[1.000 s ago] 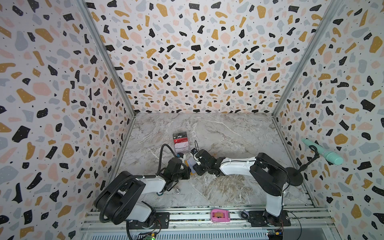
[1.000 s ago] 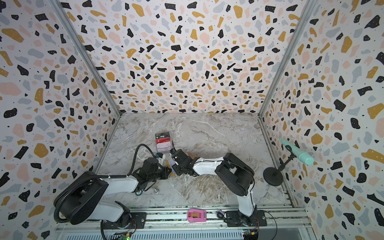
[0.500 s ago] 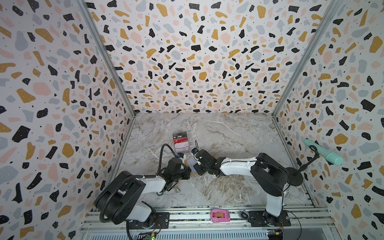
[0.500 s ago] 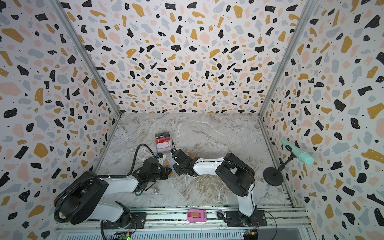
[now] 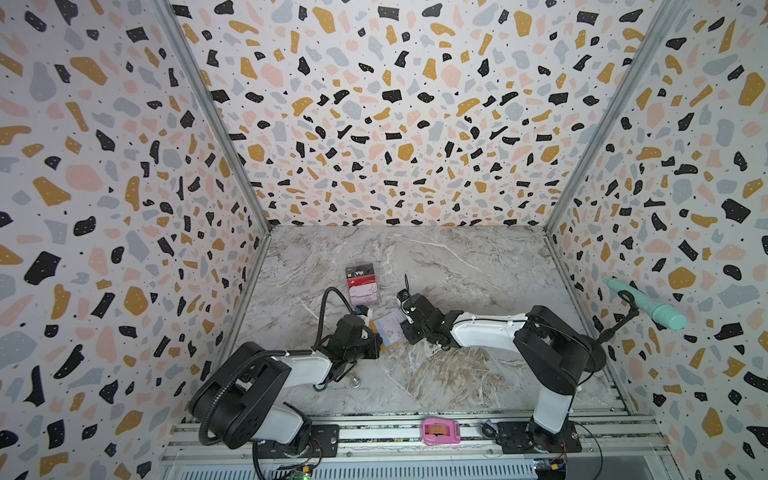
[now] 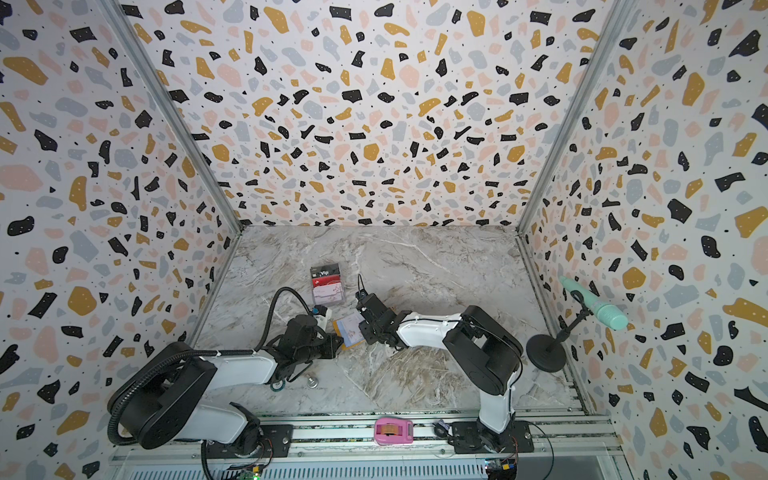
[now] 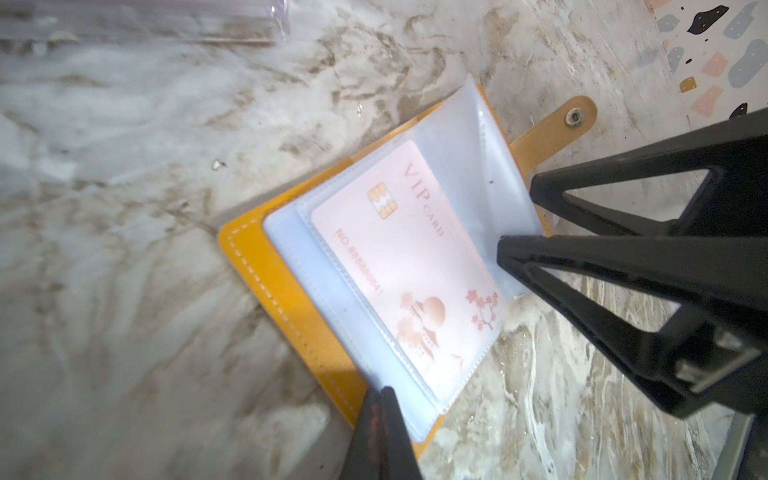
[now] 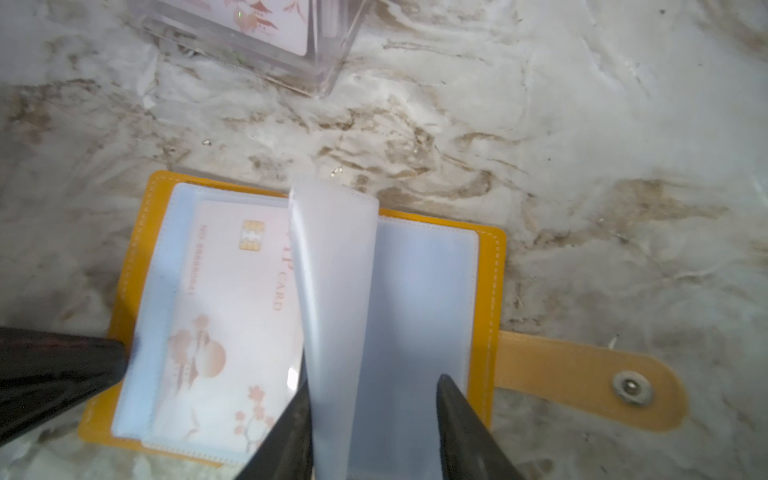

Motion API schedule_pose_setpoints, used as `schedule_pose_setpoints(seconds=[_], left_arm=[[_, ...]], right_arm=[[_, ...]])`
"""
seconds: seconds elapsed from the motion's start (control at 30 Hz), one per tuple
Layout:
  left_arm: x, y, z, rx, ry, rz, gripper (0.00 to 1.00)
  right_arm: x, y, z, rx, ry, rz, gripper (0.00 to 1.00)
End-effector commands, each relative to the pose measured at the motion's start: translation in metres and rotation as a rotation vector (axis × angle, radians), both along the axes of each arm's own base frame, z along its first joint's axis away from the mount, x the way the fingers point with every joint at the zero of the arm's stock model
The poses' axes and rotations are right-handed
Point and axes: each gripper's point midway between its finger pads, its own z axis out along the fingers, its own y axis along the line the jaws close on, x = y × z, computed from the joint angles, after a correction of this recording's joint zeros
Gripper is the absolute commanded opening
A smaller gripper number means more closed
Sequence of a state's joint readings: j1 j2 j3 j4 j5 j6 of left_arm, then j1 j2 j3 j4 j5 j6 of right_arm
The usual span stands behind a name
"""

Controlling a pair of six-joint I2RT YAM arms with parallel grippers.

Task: Take the credit cards out of the card holder

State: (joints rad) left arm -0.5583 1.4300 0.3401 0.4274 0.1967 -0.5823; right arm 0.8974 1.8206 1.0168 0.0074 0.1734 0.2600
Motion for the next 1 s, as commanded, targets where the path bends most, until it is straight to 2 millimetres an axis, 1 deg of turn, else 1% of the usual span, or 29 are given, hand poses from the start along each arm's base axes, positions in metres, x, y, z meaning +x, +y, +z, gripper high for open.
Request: schedule_pose_setpoints(seconds=[0.0,0.33,0.7,0.83,0.93,0.97], left_arm=[[-0.029,0.022,-0.037,0.134,0.145,-0.006,0.0],[-0.031,0.022,-0.039,0.14,0.15,-0.014,0.0],[-0.029,0.022,-0.037,0.14,0.142,-0.014,0.0],[-0.027,0.022,-0.035,0.145,0.131,-0.011,0.0],[-0.026,0.022,-0.034,0.145,0.121,-0.01,0.0],[-0.03,0.025,-0.037,0.16,0.141,-0.013,0.0]], right_arm=[[0.001,-0.014,0.012,-0.003,-0.009,-0.031,0.47],[0.004,-0.032,0.012,-0.032,-0.01,-0.056,0.45],[0.011,-0.046,0.027,-0.086,-0.044,-0.085,0.41],[0.012,-0.043,0.04,-0.077,-0.054,-0.069,0.41],[0.007,-0.033,0.047,-0.055,-0.027,-0.014,0.41],[0.005,-0.029,0.047,-0.052,-0.007,0.01,0.41]])
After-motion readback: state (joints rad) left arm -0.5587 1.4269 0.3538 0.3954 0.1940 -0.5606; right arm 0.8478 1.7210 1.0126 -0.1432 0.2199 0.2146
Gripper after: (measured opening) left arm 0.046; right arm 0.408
